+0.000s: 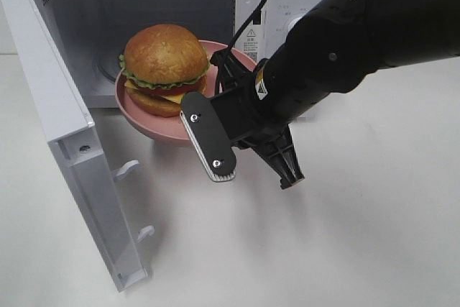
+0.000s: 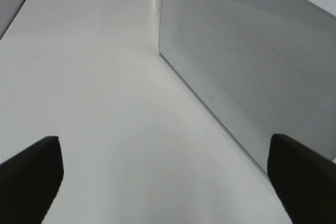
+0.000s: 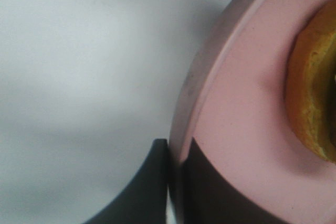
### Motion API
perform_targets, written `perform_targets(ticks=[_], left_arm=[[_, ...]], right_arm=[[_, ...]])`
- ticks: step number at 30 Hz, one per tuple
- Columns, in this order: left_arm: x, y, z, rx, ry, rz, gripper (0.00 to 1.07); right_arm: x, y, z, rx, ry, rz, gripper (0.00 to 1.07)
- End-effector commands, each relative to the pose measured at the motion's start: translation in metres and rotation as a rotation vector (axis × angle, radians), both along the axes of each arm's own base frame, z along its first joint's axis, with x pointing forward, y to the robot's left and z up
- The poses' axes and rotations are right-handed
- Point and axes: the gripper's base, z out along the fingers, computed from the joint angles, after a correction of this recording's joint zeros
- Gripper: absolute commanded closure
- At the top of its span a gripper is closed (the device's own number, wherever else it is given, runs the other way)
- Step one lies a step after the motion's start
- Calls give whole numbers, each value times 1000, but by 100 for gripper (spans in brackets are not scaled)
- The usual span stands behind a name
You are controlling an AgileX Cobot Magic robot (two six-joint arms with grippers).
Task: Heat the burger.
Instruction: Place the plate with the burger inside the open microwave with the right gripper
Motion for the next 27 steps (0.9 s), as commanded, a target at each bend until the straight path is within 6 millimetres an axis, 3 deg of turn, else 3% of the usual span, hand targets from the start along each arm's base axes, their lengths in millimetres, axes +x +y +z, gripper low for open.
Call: perform_targets(ticks=[1,27], left_arm=[[-2,0,1,-2,-25,-2,9],[-2,0,1,-2,-25,-2,9]], right_arm=[[10,11,9,64,-45,-8,107],[53,50,1,78,-33,-63,107]])
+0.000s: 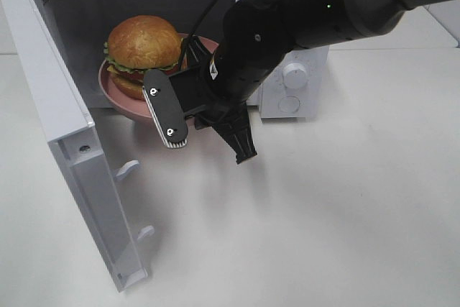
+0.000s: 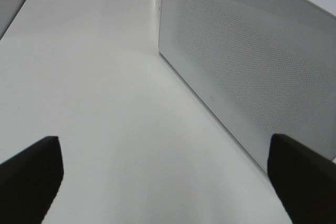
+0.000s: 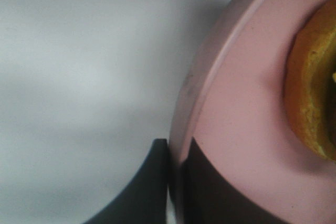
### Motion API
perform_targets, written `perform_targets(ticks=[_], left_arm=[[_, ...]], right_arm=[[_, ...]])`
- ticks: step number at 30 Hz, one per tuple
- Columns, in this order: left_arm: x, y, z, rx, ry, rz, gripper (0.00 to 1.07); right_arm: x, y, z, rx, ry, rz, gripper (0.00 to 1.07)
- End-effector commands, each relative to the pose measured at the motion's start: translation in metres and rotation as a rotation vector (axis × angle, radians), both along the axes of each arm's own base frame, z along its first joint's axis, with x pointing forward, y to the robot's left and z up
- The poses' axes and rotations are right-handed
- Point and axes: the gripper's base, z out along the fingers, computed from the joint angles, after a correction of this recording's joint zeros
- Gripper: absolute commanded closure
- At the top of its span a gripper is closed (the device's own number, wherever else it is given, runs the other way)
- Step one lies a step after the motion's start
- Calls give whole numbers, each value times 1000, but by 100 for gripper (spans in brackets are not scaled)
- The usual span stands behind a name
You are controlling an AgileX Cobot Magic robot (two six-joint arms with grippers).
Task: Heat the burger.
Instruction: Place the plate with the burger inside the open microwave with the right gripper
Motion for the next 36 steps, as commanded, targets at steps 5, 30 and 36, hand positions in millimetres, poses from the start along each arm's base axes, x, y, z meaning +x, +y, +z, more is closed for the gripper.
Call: perform_targets(ticks=[5,30,36], left_arm=[[-2,0,1,-2,-25,-2,9],[-2,0,1,-2,-25,-2,9],[-2,0,1,-1,-25,-1,9]], right_arm=[[20,19,13,76,-55,-33,107],[68,38,2,67,-79,-125,107],[75,42,3,69,-102,-122,107]])
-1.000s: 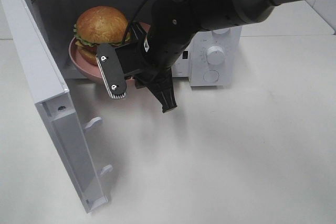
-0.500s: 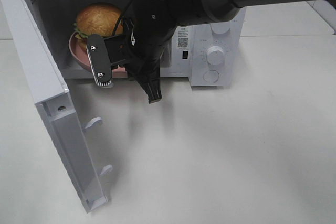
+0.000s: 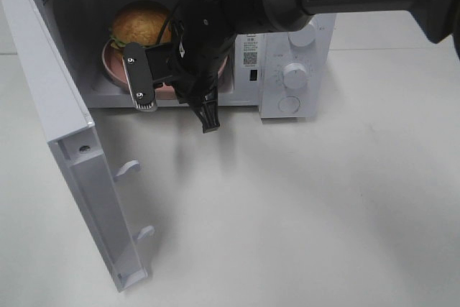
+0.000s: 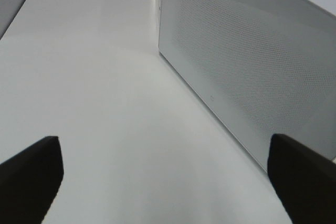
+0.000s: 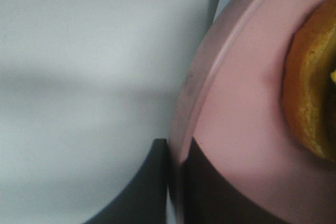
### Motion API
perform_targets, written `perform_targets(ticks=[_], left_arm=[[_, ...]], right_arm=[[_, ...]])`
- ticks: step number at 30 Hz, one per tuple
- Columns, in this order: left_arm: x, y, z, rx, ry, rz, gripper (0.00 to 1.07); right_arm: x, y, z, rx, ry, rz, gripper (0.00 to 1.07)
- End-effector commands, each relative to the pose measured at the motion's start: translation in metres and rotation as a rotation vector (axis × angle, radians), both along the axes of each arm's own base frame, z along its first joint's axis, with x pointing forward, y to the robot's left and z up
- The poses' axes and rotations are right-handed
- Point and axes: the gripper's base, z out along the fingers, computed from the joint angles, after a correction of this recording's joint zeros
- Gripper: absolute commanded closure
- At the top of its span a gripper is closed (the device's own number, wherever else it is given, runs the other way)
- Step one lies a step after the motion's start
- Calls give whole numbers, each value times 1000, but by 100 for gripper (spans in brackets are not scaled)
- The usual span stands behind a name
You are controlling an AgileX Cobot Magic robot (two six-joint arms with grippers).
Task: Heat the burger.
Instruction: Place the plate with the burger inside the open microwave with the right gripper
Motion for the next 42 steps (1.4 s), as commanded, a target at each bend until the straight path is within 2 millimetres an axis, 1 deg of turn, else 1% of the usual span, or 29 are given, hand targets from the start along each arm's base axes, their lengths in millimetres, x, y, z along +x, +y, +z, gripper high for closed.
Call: perform_targets(ticks=[1,3,4,10,14,15,21,25,27,28,30,31,32,33,34,35,36,37,42], left_arm=[[-2,0,1,-1,-25,-1,9],[-2,0,1,-1,-25,-1,9],[-2,0,1,-1,-25,-1,9],[-2,0,1,-1,-25,-1,9],[-2,0,1,-1,-25,-1,9],[-2,0,1,-1,-25,-1,9],[-2,0,1,-1,-25,-1,9],[-2,0,1,-1,-25,-1,9],[-2,0,1,-1,-25,-1,9],[-2,0,1,-1,-25,-1,9],[-2,0,1,-1,-25,-1,9],[-2,0,1,-1,-25,-1,9],[-2,0,1,-1,-25,-1,9],[-2,0,1,-1,-25,-1,9],[-2,0,1,-1,-25,-1,9],[-2,0,1,-1,-25,-1,9],[-2,0,1,-1,-25,-1,9],[-2,0,1,-1,-25,-1,9],[-2,0,1,-1,-25,-1,9]], right_arm=[[10,7,15,49,-84,14,107],[12,9,14,56,-88,5,107],[19,7,13,66,-90,-13,107],[27,12,11,55,-105,-21,107],[29,14,11,67,-116,-17,107],[33,12,11,65,-121,-24,107],[36,12,5,67,-128,-16,105],[37,13,5,74,-135,-13,102],[37,14,5,85,-143,-9,97],[37,14,5,85,-143,-9,97],[37,14,5,87,-141,-10,90],[37,14,5,87,-141,-10,90],[37,14,5,87,-140,-12,84],[37,14,5,87,-140,-12,84],[37,14,5,89,-138,-17,77],[37,14,5,89,-135,-20,75],[37,14,5,89,-135,-20,75],[36,13,4,83,-126,-25,70],[34,11,2,57,-96,-39,68]])
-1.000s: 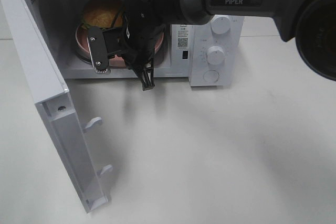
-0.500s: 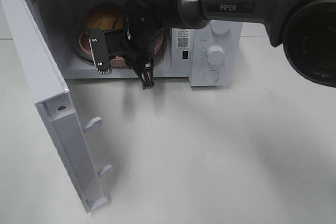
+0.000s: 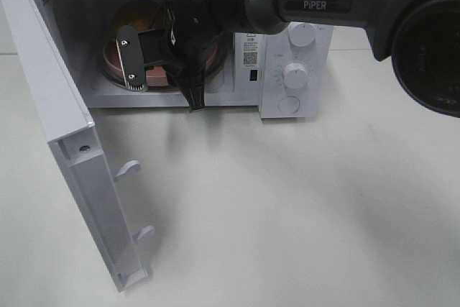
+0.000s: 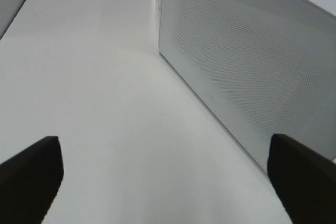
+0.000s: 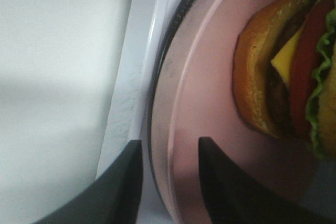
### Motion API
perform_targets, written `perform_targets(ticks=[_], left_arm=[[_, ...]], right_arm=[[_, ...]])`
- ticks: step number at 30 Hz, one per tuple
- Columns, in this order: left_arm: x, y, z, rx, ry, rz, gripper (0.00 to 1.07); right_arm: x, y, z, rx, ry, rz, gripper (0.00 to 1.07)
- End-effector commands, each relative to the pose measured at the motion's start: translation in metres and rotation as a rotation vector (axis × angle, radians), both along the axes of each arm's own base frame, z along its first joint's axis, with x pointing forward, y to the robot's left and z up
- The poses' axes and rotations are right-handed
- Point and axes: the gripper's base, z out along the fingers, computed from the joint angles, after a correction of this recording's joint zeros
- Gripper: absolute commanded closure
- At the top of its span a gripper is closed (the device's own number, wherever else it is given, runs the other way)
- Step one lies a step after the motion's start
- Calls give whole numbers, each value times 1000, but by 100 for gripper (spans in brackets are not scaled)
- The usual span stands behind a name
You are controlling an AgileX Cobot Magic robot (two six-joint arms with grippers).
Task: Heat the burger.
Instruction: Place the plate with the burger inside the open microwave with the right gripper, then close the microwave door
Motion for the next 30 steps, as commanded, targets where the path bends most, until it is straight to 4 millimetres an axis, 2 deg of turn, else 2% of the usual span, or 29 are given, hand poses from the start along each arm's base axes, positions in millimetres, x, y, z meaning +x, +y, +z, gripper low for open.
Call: perform_targets(ticks=[1,7,10,11,12,14,17,19,30], left_arm=[[-2,0,1,-1,-25,-1,9],[-2,0,1,-1,-25,-1,9],[-2,0,1,-1,-25,-1,9],[-2,0,1,-1,-25,-1,9],[-2,0,1,-1,-25,-1,9],[-2,0,1,-1,-25,-1,9],[-2,0,1,-1,-25,-1,9],[-2,0,1,-1,-25,-1,9],[-2,0,1,-1,-25,-1,9]], right_arm=[[-1,-2,7,0,11,-23,67],[-2,-3,6,7,33,-57,64],[-5,-4,10,21,38,-67,58],[-8,-6,14,30,36,-64,52],[-8,-6,14,30,36,-64,52],[-17,-13,18,29,46,-56,42],[-20,-15,18,24,51,-54,40],[-29,-21,18,42,41,-35,35],[-51,-39,27,39,50,-26,35]])
